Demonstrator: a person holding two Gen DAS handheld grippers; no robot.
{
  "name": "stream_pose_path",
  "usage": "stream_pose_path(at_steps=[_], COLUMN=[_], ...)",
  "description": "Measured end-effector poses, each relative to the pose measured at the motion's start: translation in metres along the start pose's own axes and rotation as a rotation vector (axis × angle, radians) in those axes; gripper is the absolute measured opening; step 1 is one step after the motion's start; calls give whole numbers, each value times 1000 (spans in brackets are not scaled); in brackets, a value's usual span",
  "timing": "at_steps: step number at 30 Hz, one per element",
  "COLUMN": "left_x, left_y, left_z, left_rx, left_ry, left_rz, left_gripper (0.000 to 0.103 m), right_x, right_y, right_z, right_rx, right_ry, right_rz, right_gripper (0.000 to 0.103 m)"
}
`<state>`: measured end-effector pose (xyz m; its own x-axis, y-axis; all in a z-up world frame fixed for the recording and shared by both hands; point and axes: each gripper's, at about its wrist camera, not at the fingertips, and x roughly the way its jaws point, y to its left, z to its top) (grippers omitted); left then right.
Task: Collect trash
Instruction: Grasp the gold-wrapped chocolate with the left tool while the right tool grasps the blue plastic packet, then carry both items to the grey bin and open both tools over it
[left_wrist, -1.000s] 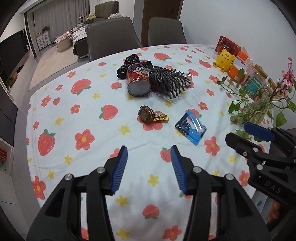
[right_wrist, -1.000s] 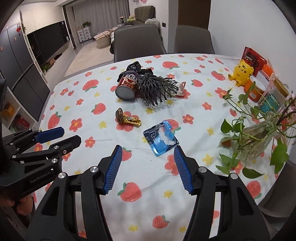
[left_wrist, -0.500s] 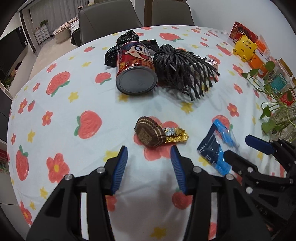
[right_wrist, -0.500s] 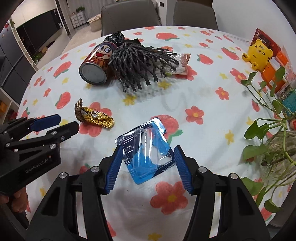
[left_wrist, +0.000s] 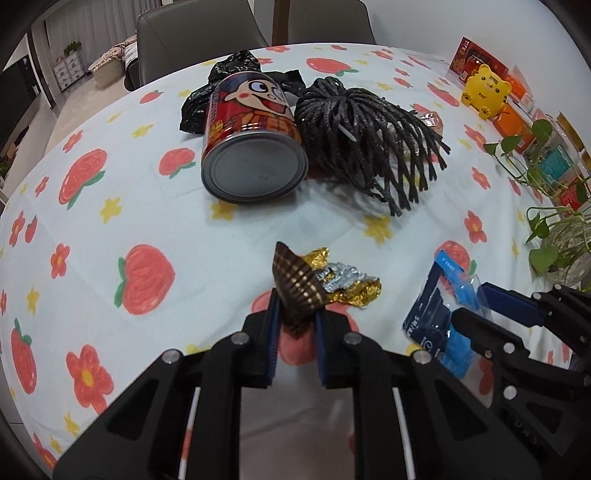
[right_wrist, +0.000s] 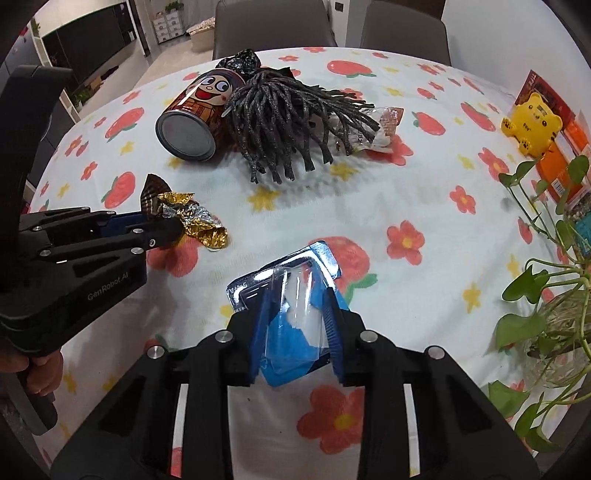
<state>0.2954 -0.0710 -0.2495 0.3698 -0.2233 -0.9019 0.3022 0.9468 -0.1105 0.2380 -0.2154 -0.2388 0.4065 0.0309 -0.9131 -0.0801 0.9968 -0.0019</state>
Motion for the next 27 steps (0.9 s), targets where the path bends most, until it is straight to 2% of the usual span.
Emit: stream_pose_path(at_steps=[14,21,27], left_x=[-46,-94,-141], left_y=[2,0,-9], left_z=[-6,-24,-53], left_rx=[-22,-17,6], left_ry=[-66,-118,-168], left_rz=[-21,-23,-31], left_gripper=[15,15,15], right_x=[-40,-82,-126], right_y=[-3,6,19], right_z=[-2,-14,-41], right_rx=[26,29,36], right_ry=[-54,-98,-143], right_rz=[4,10,-2], right_gripper=[28,28,28])
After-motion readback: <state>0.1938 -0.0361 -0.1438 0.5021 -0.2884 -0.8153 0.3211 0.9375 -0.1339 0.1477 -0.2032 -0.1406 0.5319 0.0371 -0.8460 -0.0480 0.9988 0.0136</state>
